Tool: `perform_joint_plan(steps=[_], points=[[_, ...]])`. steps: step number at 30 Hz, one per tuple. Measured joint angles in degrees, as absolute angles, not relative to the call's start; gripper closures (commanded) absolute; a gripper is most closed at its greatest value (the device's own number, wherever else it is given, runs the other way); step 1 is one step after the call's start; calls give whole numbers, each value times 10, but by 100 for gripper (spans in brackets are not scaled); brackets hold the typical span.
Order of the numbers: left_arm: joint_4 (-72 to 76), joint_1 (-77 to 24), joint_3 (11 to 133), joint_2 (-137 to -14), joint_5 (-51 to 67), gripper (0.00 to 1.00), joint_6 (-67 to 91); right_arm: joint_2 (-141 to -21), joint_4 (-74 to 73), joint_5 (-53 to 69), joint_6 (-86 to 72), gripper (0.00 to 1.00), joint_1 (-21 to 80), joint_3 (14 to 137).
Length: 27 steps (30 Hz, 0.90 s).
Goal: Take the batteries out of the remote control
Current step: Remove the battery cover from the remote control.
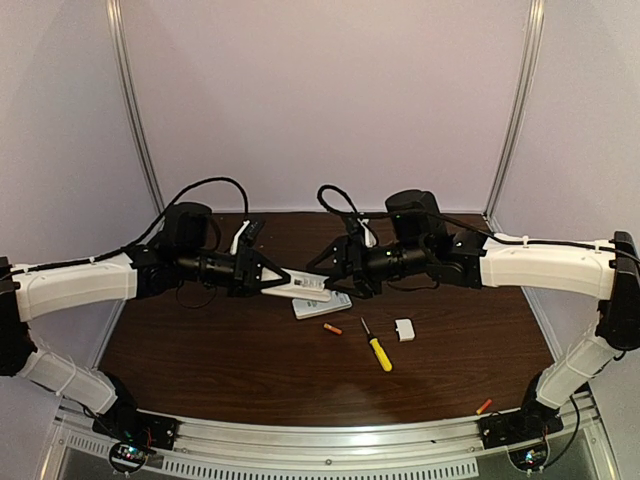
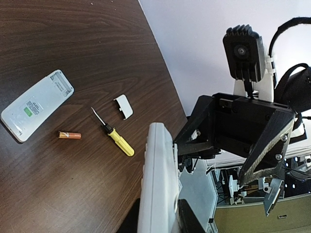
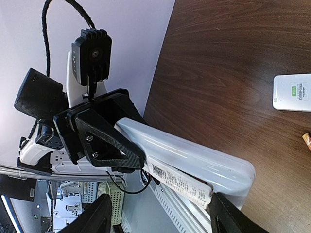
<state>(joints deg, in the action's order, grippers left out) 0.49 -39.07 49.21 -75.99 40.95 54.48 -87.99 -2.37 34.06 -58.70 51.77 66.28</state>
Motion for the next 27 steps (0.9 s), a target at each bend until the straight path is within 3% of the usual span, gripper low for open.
perform_joint_plan(steps=[27], points=[[74, -407, 443, -759, 396, 100, 545, -876, -62, 352, -569, 30, 517, 663]])
